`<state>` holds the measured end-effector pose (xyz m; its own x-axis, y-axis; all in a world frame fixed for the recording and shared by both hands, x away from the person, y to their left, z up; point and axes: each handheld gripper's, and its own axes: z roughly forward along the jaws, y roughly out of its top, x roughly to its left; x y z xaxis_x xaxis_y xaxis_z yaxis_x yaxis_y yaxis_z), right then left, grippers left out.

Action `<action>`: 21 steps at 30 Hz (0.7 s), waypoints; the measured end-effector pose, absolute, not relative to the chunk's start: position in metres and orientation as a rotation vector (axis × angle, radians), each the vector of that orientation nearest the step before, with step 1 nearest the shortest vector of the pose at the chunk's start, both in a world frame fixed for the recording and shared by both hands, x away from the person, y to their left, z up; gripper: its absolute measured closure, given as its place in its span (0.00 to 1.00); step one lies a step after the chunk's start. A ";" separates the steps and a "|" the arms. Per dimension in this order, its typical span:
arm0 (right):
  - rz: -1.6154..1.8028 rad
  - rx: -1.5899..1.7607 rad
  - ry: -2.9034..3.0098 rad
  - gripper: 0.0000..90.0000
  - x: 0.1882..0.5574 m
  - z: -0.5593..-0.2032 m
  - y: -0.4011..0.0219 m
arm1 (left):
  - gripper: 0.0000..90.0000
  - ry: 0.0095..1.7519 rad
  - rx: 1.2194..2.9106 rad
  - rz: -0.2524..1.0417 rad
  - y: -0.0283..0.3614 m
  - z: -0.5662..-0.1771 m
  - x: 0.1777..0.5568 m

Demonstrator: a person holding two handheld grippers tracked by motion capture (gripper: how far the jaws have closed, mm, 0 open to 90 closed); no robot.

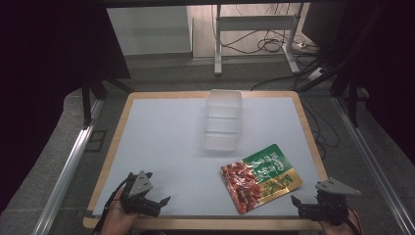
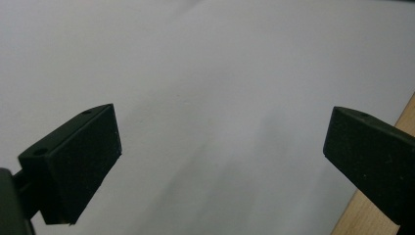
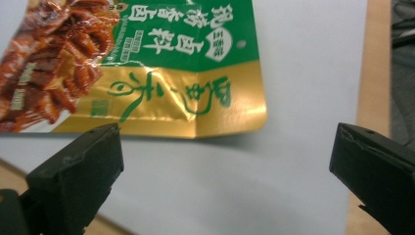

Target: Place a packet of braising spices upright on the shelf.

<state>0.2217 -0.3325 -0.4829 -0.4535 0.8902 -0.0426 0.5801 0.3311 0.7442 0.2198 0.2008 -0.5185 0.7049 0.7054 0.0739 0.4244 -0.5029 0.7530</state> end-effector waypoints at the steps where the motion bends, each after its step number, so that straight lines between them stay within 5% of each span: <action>1: 0.951 1.304 2.151 0.00 0.222 -0.484 -0.334 | 0.01 0.856 2.171 0.486 0.200 -0.519 0.220; 21: 1.009 1.300 2.145 0.00 0.225 -0.490 -0.333 | 0.00 0.826 2.119 0.452 0.205 -0.518 0.221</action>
